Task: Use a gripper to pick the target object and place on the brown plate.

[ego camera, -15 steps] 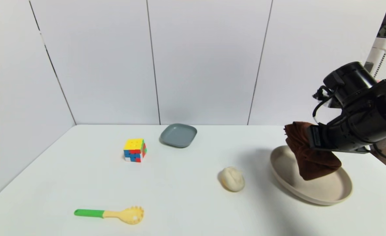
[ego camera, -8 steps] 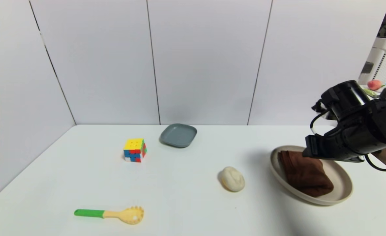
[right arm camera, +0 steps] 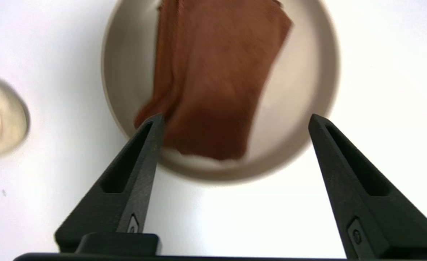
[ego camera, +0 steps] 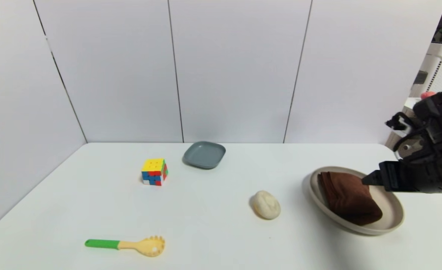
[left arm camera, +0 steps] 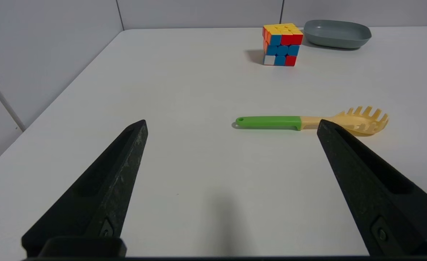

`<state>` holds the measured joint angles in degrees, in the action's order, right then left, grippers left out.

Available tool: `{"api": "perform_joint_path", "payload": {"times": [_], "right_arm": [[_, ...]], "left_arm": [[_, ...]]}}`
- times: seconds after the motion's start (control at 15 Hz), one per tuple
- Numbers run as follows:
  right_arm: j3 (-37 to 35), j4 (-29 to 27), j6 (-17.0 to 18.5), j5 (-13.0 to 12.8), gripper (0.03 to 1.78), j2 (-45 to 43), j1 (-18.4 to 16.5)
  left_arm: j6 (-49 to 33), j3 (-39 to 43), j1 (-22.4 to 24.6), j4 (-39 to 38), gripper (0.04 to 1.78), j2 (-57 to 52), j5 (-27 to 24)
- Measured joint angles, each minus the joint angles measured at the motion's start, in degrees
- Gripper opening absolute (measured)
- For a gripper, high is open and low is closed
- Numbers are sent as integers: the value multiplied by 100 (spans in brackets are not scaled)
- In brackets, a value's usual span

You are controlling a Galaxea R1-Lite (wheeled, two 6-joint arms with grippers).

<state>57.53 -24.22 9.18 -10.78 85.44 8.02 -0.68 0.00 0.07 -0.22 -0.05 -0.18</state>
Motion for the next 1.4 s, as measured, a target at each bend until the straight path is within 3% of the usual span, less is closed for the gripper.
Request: {"api": "perform_joint_path", "payload": {"times": [0.2, 0.47, 0.67, 0.8, 1.0, 1.07, 1.2, 1.4], "right_arm": [[-642, 0, -227, 56, 150, -1263, -26], [-1886, 5, -517, 108, 158, -3657, -119], [-2878, 111, -834, 397, 162, -5615, -507], [-3788, 681, -1047, 621, 164, -6594, -712], [-5138, 2037, -1471, 822, 166, -7672, -797], [-5436, 2458, -1615, 1005, 167, -7991, -805], [-5665, 2473, -1788, 1352, 168, -8302, -809], [-5742, 2400, -1574, 1339, 169, -8503, -812]], "left_arm": [[0, 0, 0, -2, 169, 0, 2], [0, 0, -2, -2, 169, 0, 2], [2, 0, -2, -2, 169, 0, 0], [2, 0, -2, -2, 169, 0, 0], [0, 0, -2, 0, 169, 0, 0], [2, 0, -2, -2, 169, 0, 0], [0, 0, -2, -2, 169, 0, 2], [0, 0, -2, -2, 169, 0, 2]]}}
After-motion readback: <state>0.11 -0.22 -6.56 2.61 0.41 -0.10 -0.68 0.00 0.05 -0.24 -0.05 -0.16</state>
